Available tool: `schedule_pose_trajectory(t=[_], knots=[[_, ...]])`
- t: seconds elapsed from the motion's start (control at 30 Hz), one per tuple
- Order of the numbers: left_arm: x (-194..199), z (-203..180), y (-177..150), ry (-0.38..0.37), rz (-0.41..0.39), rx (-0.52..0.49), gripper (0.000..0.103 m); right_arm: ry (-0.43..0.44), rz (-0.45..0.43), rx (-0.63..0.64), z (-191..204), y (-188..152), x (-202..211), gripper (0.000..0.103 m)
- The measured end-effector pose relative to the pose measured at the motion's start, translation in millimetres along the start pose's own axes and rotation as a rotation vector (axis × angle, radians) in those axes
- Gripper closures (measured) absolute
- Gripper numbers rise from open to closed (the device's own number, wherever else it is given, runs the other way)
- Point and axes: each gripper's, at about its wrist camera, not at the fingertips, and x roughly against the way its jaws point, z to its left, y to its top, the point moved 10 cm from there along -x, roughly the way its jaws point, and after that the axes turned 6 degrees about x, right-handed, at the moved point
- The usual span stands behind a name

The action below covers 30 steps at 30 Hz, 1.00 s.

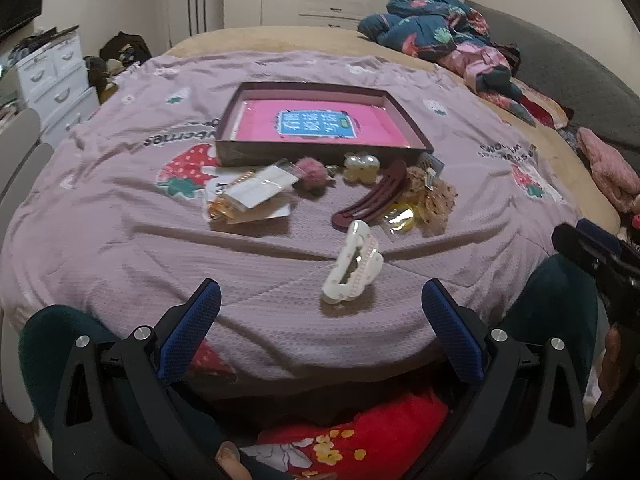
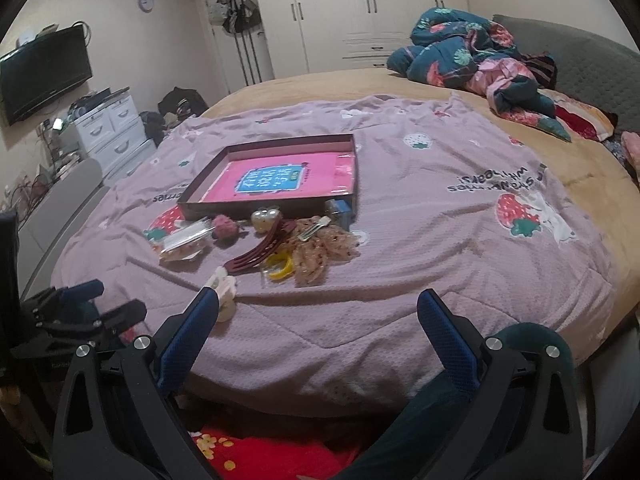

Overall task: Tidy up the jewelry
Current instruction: 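Move both tools toward the accessories beside the brown tray, then grasp the white cloud claw clip with the left tool while the right tool grasps the red-dotted scrunchie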

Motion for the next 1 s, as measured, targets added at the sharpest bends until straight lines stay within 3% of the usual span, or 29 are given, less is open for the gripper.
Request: schedule_pose_trajectory(t=[0.17,0.4,0.7,1.0], knots=[[-7.2,-7.2,2.9,-0.001,0.007,-0.022,0.009,-0.026,0.027,-0.019,-15.4,1.1,-6.3,0.004],[-21.0,-11.5,19.8,0.003,-0.001,-0.028,0.009,-0.042,-0.015,0.005,-29.3,18.1,-15.1,0.004],[-50.6,-1.2,29.4,0.029,0.02,-0.019,0.009,0.027,0.075,0.067,-19.3,23.8,-62.5,0.004],[-75.0,-1.4,8.2,-0.02,0.105,-0.042,0.009,0.078,0.166,0.178,0.3,26.7,-122.7,0.004]])
